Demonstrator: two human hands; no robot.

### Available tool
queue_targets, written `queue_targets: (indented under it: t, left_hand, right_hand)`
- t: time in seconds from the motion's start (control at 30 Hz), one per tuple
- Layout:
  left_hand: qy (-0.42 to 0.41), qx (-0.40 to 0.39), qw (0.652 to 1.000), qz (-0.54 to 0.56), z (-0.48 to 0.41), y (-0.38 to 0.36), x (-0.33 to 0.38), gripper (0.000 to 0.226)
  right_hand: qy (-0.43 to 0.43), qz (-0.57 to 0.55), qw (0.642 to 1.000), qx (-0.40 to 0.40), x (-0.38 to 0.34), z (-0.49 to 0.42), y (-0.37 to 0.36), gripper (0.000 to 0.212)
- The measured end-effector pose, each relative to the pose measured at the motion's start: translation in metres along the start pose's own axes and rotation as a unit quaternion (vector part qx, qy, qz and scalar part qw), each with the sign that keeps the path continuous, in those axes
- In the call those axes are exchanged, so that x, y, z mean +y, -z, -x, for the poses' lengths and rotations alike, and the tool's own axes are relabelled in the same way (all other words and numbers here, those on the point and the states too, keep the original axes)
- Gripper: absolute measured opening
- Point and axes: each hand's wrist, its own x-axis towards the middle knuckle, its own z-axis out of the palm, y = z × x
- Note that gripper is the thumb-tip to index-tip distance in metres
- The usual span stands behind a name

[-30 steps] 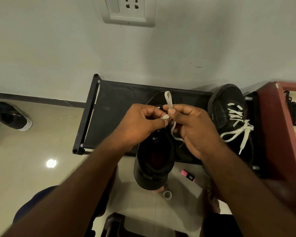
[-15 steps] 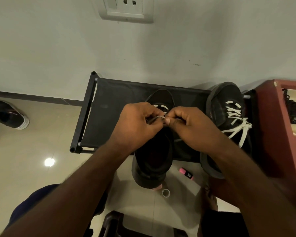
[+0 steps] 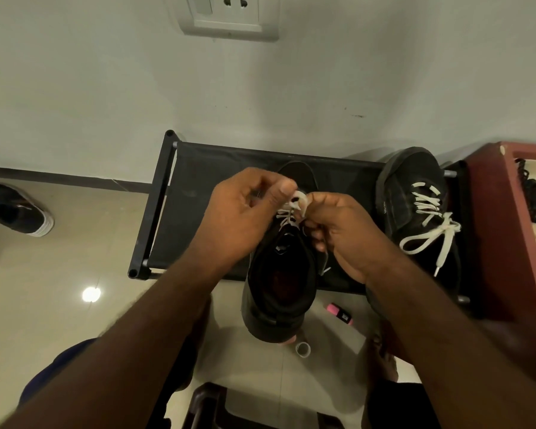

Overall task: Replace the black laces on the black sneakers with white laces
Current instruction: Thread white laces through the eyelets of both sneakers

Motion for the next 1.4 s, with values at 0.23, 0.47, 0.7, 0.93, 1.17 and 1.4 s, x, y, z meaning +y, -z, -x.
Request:
queue_targets:
  t: [0.23,0.47,0.7,0.93,1.17,1.4]
  left_hand:
    - [0.086,-0.1,0.991,-0.003,0.003,-0.003,0.004,0.05]
    - [0.26,-0.044,0.849,0.459,-0.007,0.001,0.003,0.03]
    - [0.302,0.038,0.769,0.563,-0.012,0.006,0.0,0.036]
    - [0.29,0.1,0.734,0.605,-0.016,0.008,-0.01,0.039]
    - [0.293,0.128,0.749,0.58,-0.016,0.01,-0.013,0.04]
    - [0.299,0.141,0.756,0.564,-0.015,0.014,-0.012,0.041]
  right_hand:
    - [0.025,0.022,0.999,0.015,0.003,0.0,-0.005,0.042]
    - [0.09,0.156,0.983,0.024,0.003,0.0,-0.006,0.024]
    - [0.167,0.312,0.935,0.027,0.008,0.001,0.011,0.009]
    - [0.163,0.368,0.914,0.046,0.013,0.006,0.026,0.005]
    - [0.144,0.403,0.902,0.065,0.021,0.014,0.036,0.004]
    - [0.142,0.408,0.898,0.081,0.024,0.02,0.035,0.01]
